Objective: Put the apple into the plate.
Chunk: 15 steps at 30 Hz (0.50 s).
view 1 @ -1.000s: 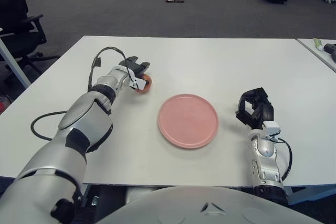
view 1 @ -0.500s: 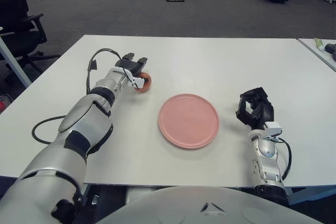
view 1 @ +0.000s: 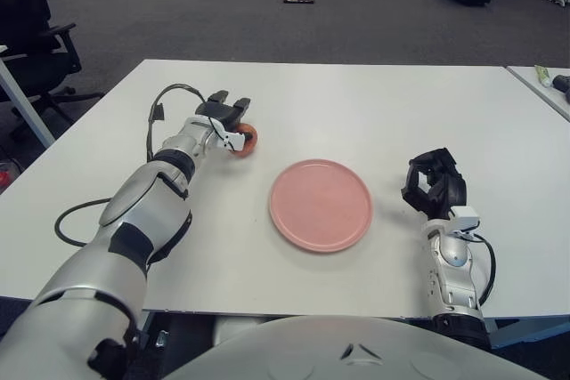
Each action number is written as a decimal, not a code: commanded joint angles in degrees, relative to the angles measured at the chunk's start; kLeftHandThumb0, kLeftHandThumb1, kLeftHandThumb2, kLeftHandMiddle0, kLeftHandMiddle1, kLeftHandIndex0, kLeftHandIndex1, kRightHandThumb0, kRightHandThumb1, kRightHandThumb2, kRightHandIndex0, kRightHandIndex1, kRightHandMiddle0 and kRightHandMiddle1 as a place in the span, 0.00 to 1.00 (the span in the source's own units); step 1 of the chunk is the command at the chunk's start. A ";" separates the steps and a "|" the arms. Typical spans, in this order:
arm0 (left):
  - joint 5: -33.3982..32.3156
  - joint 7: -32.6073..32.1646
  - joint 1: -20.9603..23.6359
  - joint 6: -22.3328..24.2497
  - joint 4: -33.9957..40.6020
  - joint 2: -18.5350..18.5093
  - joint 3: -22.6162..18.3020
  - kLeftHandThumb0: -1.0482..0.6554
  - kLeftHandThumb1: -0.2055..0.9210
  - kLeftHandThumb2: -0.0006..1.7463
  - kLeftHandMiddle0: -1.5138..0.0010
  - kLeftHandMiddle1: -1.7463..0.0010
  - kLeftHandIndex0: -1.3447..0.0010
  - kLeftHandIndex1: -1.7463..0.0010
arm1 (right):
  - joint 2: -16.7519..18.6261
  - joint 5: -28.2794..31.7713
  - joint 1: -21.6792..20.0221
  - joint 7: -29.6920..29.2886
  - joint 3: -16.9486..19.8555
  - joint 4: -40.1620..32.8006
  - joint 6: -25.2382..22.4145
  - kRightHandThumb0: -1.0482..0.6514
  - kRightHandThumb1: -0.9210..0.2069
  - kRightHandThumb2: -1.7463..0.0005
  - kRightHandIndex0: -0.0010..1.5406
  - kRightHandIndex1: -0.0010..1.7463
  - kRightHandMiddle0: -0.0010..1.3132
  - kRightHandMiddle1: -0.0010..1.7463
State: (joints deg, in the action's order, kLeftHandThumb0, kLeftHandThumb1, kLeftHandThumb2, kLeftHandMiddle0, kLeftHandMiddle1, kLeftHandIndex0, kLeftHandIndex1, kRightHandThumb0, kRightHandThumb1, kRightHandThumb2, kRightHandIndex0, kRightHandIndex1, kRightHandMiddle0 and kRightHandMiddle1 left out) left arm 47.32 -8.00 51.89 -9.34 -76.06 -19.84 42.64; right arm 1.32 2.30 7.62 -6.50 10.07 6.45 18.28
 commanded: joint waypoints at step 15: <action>2.09 1.31 -4.50 -1.31 -1.65 0.65 2.53 0.05 0.88 0.20 1.00 1.00 1.00 1.00 | -1.07 0.20 -1.04 0.05 0.41 0.34 0.48 0.38 0.31 0.43 0.41 0.78 0.31 1.00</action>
State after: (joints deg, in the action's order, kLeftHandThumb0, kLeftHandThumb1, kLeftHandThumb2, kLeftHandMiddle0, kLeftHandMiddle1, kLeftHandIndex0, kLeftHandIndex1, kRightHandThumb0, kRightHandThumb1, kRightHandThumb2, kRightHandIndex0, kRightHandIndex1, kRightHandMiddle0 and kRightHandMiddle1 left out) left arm 47.70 -7.95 51.78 -10.57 -76.04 -19.95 43.74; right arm 0.75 2.61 7.62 -6.44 10.10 6.46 18.30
